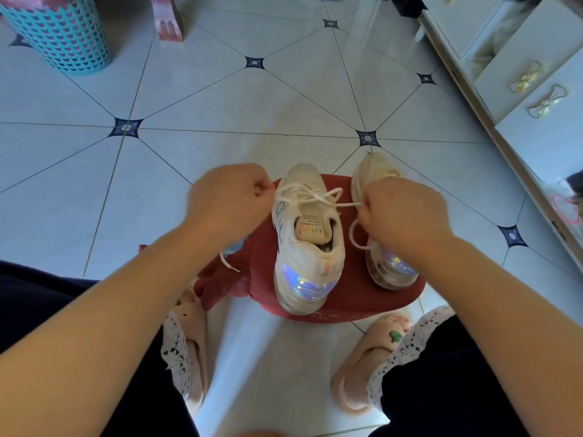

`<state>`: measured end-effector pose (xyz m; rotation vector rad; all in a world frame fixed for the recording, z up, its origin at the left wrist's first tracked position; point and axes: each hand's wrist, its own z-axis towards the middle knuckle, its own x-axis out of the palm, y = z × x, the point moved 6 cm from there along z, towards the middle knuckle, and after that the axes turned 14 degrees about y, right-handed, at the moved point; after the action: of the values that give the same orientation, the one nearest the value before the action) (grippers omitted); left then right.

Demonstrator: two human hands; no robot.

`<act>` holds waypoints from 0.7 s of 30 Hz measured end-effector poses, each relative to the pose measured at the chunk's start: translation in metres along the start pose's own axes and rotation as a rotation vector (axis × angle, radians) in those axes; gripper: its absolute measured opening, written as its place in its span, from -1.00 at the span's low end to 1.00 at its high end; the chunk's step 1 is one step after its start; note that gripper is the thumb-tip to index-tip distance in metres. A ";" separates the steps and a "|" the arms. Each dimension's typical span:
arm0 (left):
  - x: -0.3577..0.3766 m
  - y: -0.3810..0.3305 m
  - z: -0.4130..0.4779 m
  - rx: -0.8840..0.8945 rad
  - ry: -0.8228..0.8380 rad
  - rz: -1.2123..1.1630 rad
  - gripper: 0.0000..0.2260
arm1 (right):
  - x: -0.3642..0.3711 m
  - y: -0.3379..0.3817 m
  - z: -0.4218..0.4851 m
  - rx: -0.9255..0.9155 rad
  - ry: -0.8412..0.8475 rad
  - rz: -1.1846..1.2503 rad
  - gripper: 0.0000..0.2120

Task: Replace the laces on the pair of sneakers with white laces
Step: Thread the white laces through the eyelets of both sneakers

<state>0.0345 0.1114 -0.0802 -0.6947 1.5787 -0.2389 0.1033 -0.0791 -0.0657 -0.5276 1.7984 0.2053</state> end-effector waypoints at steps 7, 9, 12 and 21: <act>0.009 0.004 -0.004 0.022 0.164 -0.143 -0.92 | -0.002 0.006 -0.003 -0.110 0.029 0.212 -0.87; 0.022 -0.005 -0.003 0.070 0.228 -0.209 -0.88 | -0.003 0.011 -0.001 -0.121 0.011 0.275 -0.85; 0.031 -0.013 0.000 0.132 0.235 -0.226 -0.82 | -0.005 0.014 -0.001 -0.104 -0.053 0.314 -0.71; 0.023 -0.018 0.003 0.201 0.102 -0.169 -0.93 | 0.000 0.032 -0.002 -0.171 -0.088 -0.003 -0.83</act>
<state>0.0428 0.0853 -0.0905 -0.6672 1.5682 -0.5576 0.0871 -0.0512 -0.0697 -0.6325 1.7034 0.3779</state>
